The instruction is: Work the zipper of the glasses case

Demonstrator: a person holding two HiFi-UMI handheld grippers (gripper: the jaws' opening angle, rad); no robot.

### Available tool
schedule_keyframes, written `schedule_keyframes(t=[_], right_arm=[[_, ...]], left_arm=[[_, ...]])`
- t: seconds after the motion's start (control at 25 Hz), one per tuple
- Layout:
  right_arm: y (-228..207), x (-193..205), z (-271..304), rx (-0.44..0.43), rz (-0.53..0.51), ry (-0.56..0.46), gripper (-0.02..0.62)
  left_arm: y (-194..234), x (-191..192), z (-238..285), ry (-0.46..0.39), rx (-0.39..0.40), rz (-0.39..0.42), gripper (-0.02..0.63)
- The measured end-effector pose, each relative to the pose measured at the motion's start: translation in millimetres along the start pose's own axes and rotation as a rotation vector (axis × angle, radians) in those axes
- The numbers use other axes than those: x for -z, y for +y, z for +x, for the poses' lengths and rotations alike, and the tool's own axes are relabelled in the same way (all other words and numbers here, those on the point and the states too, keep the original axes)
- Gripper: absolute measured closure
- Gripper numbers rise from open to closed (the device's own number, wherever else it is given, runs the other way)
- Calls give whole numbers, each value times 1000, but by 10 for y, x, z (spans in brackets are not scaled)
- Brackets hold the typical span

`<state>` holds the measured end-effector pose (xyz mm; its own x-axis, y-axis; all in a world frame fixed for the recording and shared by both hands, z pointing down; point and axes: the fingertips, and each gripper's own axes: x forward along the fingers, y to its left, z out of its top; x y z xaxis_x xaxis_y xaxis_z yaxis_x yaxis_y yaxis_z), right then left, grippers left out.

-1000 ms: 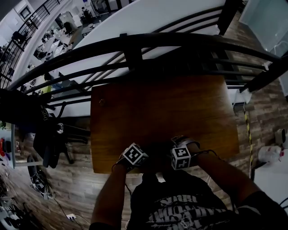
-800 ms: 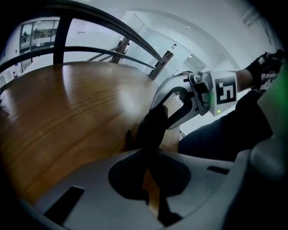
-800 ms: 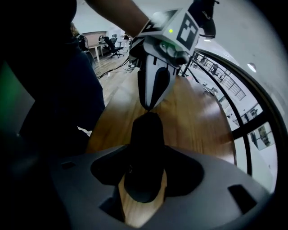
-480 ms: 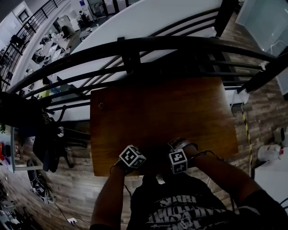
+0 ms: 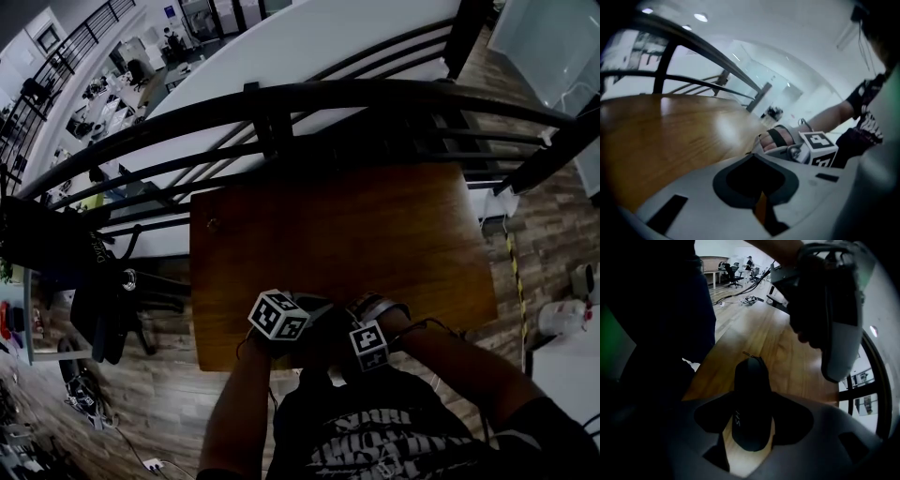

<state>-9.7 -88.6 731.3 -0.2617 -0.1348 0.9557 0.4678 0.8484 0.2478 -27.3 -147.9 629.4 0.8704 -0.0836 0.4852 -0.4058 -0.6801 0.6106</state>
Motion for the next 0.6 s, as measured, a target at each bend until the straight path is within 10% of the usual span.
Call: schedule_keyframes(t=[0.16,0.6], right_arm=[[39,5,29,-17,50,-15,350],[20,8,-19,2,126,-49,337]], left_arm=[[3,-117,79,130,-37,113,603],[382,1385,-74,235,-267,-184,601]])
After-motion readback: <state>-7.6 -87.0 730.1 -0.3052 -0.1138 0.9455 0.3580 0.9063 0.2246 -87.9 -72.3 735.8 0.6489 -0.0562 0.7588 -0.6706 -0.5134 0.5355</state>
